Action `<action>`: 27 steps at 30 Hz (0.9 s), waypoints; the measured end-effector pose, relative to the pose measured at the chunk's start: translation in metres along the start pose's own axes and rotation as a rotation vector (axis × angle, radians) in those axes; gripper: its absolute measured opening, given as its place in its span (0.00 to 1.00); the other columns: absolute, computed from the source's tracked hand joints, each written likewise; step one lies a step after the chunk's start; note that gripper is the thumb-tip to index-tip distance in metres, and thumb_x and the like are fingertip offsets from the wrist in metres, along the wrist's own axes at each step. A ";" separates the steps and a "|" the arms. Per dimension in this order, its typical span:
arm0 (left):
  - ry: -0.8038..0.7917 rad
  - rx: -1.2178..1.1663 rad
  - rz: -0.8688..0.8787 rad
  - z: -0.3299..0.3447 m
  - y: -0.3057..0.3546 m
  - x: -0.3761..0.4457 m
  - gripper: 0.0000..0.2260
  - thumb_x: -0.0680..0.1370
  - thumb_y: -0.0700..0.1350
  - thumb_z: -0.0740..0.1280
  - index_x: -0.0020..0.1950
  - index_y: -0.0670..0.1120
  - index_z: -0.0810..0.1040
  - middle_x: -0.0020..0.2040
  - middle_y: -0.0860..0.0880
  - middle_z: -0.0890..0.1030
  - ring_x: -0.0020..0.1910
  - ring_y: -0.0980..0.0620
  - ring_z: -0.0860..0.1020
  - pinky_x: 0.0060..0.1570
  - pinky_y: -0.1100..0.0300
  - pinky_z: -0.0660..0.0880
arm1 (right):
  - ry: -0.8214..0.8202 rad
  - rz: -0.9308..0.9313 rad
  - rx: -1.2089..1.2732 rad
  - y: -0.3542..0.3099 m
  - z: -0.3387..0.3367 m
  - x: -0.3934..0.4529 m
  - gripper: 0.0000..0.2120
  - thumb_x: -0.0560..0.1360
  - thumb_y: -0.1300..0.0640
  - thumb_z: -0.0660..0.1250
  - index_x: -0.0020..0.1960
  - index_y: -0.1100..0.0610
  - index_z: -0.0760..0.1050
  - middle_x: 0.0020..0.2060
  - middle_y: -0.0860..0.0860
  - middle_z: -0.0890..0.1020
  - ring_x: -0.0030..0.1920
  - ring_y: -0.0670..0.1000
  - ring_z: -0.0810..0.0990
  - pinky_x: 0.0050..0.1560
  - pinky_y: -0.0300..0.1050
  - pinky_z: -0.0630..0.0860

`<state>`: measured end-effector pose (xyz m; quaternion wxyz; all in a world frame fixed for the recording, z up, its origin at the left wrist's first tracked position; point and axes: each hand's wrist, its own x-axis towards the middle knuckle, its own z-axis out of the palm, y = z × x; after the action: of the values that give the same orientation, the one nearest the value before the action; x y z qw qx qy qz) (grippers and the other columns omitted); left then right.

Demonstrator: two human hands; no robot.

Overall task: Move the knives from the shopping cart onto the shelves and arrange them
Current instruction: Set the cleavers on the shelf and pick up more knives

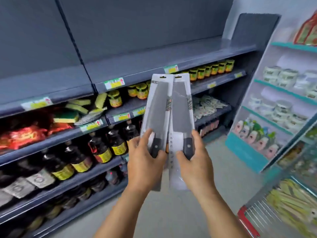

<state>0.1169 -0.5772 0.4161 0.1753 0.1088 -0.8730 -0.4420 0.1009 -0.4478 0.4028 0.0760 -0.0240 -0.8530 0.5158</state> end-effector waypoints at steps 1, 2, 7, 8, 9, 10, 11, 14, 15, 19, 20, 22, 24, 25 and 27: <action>0.029 -0.001 -0.017 -0.021 -0.009 0.005 0.28 0.73 0.45 0.69 0.71 0.57 0.67 0.60 0.54 0.65 0.53 0.60 0.70 0.48 0.73 0.62 | -0.023 -0.025 0.005 -0.015 0.017 -0.003 0.33 0.75 0.56 0.67 0.76 0.46 0.56 0.70 0.46 0.69 0.67 0.48 0.71 0.60 0.38 0.67; 0.057 0.003 -0.032 -0.041 -0.018 0.008 0.28 0.73 0.46 0.69 0.71 0.59 0.66 0.60 0.54 0.65 0.51 0.60 0.70 0.48 0.71 0.63 | -0.045 -0.045 0.010 -0.030 0.034 -0.006 0.33 0.75 0.56 0.67 0.76 0.46 0.56 0.71 0.45 0.69 0.68 0.49 0.70 0.61 0.39 0.67; 0.208 0.019 -0.067 -0.139 -0.060 0.021 0.28 0.74 0.46 0.69 0.72 0.59 0.65 0.61 0.54 0.65 0.52 0.57 0.74 0.48 0.67 0.66 | -0.175 -0.144 0.050 -0.102 0.114 -0.024 0.33 0.76 0.55 0.66 0.76 0.45 0.55 0.71 0.44 0.67 0.69 0.48 0.68 0.62 0.40 0.66; 0.235 0.023 -0.075 -0.157 -0.068 0.023 0.28 0.74 0.46 0.69 0.72 0.59 0.64 0.61 0.54 0.64 0.49 0.61 0.73 0.47 0.68 0.66 | -0.202 -0.164 0.055 -0.115 0.129 -0.026 0.33 0.76 0.55 0.66 0.76 0.45 0.54 0.71 0.44 0.67 0.68 0.48 0.69 0.60 0.39 0.66; 0.261 0.032 -0.085 -0.174 -0.076 0.024 0.28 0.74 0.46 0.69 0.72 0.59 0.64 0.61 0.55 0.64 0.47 0.64 0.73 0.46 0.69 0.66 | -0.230 -0.184 0.055 -0.128 0.143 -0.029 0.33 0.76 0.54 0.65 0.76 0.44 0.54 0.71 0.44 0.67 0.68 0.48 0.69 0.59 0.39 0.67; 0.291 0.041 -0.094 -0.191 -0.083 0.027 0.28 0.75 0.46 0.69 0.72 0.59 0.64 0.61 0.55 0.64 0.45 0.67 0.71 0.43 0.71 0.66 | -0.259 -0.205 0.056 -0.140 0.157 -0.032 0.33 0.77 0.54 0.65 0.76 0.44 0.53 0.71 0.43 0.67 0.67 0.48 0.70 0.58 0.40 0.67; 0.323 0.047 -0.107 -0.206 -0.090 0.029 0.28 0.75 0.46 0.69 0.73 0.59 0.63 0.62 0.55 0.64 0.44 0.68 0.71 0.41 0.74 0.65 | -0.291 -0.226 0.063 -0.152 0.170 -0.034 0.33 0.77 0.54 0.65 0.76 0.43 0.52 0.70 0.42 0.67 0.67 0.47 0.70 0.57 0.40 0.68; 0.425 0.070 -0.135 -0.245 -0.109 0.035 0.29 0.74 0.46 0.69 0.73 0.58 0.63 0.61 0.54 0.64 0.44 0.62 0.74 0.39 0.74 0.67 | -0.386 -0.294 0.099 -0.184 0.208 -0.039 0.33 0.78 0.54 0.64 0.77 0.43 0.51 0.72 0.40 0.64 0.69 0.45 0.67 0.60 0.39 0.66; 0.456 0.078 -0.143 -0.257 -0.115 0.038 0.29 0.74 0.46 0.70 0.73 0.58 0.63 0.61 0.55 0.64 0.44 0.62 0.73 0.39 0.75 0.66 | -0.415 -0.314 0.106 -0.194 0.221 -0.040 0.34 0.78 0.55 0.64 0.77 0.43 0.51 0.73 0.40 0.63 0.70 0.45 0.66 0.61 0.39 0.66; 0.558 0.110 -0.202 -0.296 -0.139 0.051 0.29 0.75 0.47 0.69 0.73 0.58 0.62 0.62 0.54 0.64 0.44 0.68 0.71 0.37 0.77 0.65 | -0.519 -0.378 0.118 -0.226 0.269 -0.038 0.33 0.78 0.55 0.64 0.76 0.43 0.51 0.72 0.41 0.65 0.69 0.47 0.67 0.59 0.39 0.67; 0.581 0.109 -0.216 -0.305 -0.144 0.055 0.29 0.75 0.46 0.69 0.73 0.57 0.63 0.62 0.55 0.64 0.44 0.70 0.70 0.37 0.77 0.66 | -0.540 -0.395 0.122 -0.234 0.281 -0.037 0.33 0.78 0.55 0.64 0.76 0.43 0.52 0.72 0.42 0.65 0.69 0.47 0.68 0.59 0.40 0.68; 0.626 0.113 -0.234 -0.322 -0.155 0.066 0.29 0.75 0.45 0.69 0.73 0.56 0.63 0.63 0.55 0.63 0.44 0.77 0.67 0.37 0.80 0.66 | -0.586 -0.428 0.137 -0.251 0.304 -0.033 0.33 0.78 0.55 0.65 0.77 0.44 0.52 0.72 0.42 0.65 0.70 0.48 0.66 0.63 0.42 0.67; 0.673 0.130 -0.253 -0.338 -0.165 0.080 0.29 0.75 0.45 0.69 0.74 0.54 0.63 0.65 0.54 0.64 0.46 0.78 0.65 0.38 0.85 0.62 | -0.638 -0.467 0.143 -0.268 0.326 -0.026 0.33 0.78 0.55 0.64 0.77 0.45 0.51 0.73 0.43 0.63 0.71 0.47 0.65 0.64 0.41 0.66; 0.697 0.143 -0.263 -0.345 -0.170 0.087 0.30 0.75 0.45 0.69 0.74 0.54 0.63 0.66 0.53 0.64 0.47 0.78 0.64 0.38 0.86 0.61 | -0.664 -0.486 0.141 -0.277 0.337 -0.022 0.33 0.78 0.55 0.64 0.77 0.45 0.51 0.73 0.42 0.63 0.71 0.47 0.65 0.62 0.40 0.66; 0.739 0.171 -0.282 -0.360 -0.178 0.101 0.30 0.75 0.44 0.69 0.75 0.52 0.62 0.67 0.53 0.63 0.47 0.84 0.60 0.38 0.86 0.60 | -0.708 -0.511 0.141 -0.293 0.357 -0.015 0.33 0.79 0.55 0.64 0.77 0.45 0.50 0.73 0.43 0.64 0.70 0.47 0.66 0.59 0.39 0.66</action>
<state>0.1753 -0.9804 0.4910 0.4053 0.3931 -0.7614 -0.3186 0.0715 -0.8994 0.4975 -0.0943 0.3712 -0.7676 0.5140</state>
